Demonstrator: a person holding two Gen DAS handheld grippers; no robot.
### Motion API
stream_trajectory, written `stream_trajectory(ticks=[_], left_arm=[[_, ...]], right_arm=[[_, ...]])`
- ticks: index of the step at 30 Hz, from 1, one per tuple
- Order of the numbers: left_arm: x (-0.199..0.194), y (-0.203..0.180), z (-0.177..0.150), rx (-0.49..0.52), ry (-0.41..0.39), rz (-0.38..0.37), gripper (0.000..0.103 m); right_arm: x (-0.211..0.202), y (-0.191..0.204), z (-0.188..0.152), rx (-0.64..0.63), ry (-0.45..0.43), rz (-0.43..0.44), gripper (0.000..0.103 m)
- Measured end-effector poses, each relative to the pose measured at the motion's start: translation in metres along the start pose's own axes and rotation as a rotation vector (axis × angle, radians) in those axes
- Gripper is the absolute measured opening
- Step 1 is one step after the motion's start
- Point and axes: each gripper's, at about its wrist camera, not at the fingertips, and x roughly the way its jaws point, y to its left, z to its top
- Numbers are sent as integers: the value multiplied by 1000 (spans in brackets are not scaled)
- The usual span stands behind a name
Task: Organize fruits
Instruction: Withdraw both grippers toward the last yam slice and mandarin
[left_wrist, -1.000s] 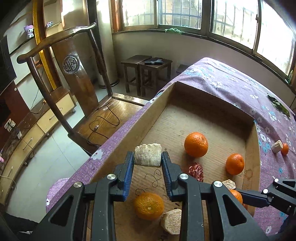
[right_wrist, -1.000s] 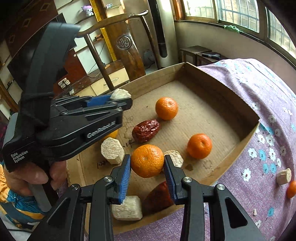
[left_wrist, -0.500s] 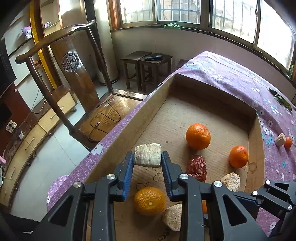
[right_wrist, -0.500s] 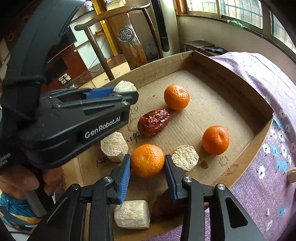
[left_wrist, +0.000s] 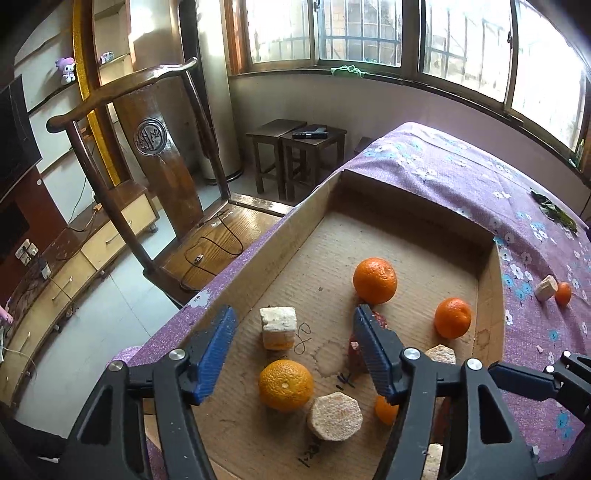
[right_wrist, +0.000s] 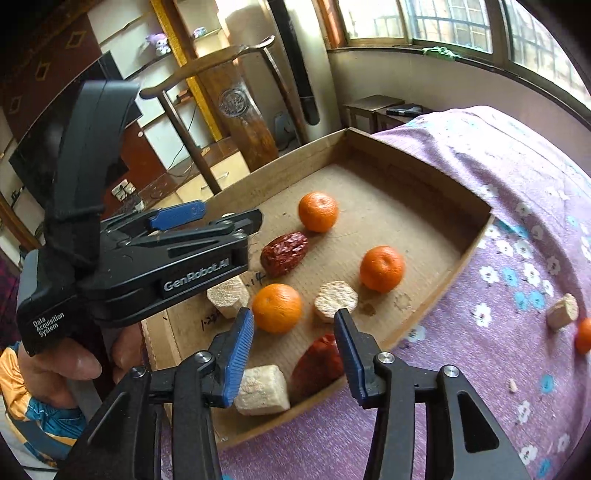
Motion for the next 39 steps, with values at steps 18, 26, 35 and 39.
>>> stream_trajectory(ticks=[18, 26, 35, 39], left_arm=[[-41, -98, -20, 110, -39, -179, 83], [-52, -145, -31, 169, -38, -242, 86], [-55, -190, -39, 242, -23, -305, 87], [-51, -202, -39, 262, -16, -313, 87]], right_arm=[[-92, -88, -49, 213, -94, -235, 70], [-128, -129, -83, 316, -109, -304, 73], [-154, -162, -109, 390, -121, -357, 75], [-155, -171, -112, 401, -116, -360, 75]])
